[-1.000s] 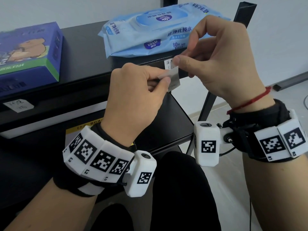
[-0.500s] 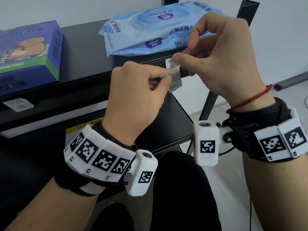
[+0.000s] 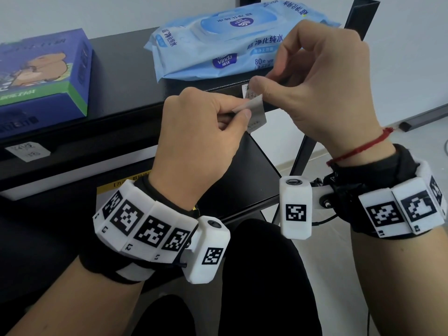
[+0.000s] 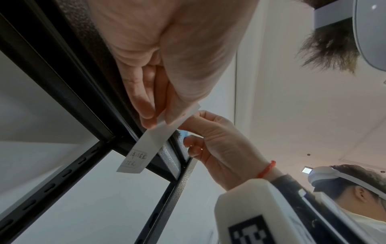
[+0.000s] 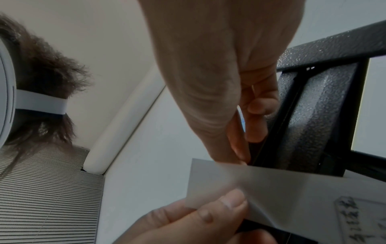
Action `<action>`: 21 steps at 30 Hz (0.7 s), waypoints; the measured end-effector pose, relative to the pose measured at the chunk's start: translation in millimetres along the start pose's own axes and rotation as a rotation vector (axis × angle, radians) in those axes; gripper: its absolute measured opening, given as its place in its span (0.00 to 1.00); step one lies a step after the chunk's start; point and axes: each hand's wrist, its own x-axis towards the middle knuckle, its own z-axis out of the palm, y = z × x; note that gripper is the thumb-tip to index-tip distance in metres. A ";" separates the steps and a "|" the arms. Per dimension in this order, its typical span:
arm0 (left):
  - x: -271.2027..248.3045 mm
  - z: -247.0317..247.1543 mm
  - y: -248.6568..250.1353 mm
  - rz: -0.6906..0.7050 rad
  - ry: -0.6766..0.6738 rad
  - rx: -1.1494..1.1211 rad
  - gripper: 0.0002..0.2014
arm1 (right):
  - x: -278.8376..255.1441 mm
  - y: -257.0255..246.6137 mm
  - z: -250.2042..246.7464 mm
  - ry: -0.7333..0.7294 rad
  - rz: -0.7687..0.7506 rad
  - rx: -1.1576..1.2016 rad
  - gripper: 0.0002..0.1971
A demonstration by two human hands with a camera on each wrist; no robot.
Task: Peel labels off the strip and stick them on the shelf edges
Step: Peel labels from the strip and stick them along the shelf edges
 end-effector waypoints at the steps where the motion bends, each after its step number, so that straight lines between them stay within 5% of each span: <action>1: 0.3 -0.1 -0.2 0.001 -0.001 0.003 0.10 | -0.4 -0.2 0.0 0.007 -0.007 -0.013 0.12; 21: -0.1 -2.3 -0.1 0.003 -0.017 0.025 0.10 | 4.6 9.0 -2.8 -0.026 0.015 -0.026 0.21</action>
